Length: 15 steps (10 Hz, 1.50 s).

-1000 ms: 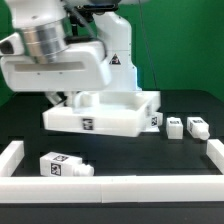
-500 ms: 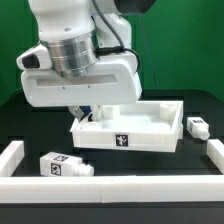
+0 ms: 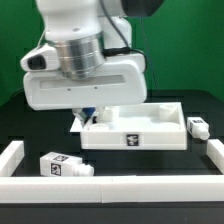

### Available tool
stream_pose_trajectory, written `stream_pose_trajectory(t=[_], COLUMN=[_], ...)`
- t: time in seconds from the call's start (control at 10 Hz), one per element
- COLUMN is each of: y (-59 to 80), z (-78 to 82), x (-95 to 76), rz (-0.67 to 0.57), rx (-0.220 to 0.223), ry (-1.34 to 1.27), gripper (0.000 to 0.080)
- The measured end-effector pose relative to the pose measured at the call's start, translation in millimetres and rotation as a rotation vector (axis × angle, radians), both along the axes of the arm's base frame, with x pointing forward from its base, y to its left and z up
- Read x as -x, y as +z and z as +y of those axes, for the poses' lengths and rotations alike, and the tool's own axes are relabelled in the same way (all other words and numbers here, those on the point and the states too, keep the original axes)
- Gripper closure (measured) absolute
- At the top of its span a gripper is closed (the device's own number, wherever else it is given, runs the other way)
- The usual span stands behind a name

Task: Assemble one leg

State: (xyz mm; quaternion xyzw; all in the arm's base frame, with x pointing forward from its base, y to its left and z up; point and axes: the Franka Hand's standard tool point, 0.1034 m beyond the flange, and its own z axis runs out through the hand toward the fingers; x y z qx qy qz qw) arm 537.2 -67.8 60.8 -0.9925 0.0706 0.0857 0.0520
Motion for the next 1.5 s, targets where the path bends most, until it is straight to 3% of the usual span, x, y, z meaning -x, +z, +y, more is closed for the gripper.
stream_pose_trajectory(t=[0.2, 0.7, 1.0, 1.1, 1.5], y=[-4.6, -9.0, -33.5, -39.2, -40.3], z=[16.7, 14.2, 31.4, 39.0, 35.9], x=[-5.2, -4.9, -31.2, -31.0, -30.1], rz=[-0.002, 0.004, 0.009, 0.016, 0.018], rx=[0.003, 0.009, 0.029, 0.032, 0.032], ry=[0.087, 0.078, 0.035, 0.018, 0.021], gripper=[0.0745, 0.0745, 0.0745, 0.0745, 0.0745])
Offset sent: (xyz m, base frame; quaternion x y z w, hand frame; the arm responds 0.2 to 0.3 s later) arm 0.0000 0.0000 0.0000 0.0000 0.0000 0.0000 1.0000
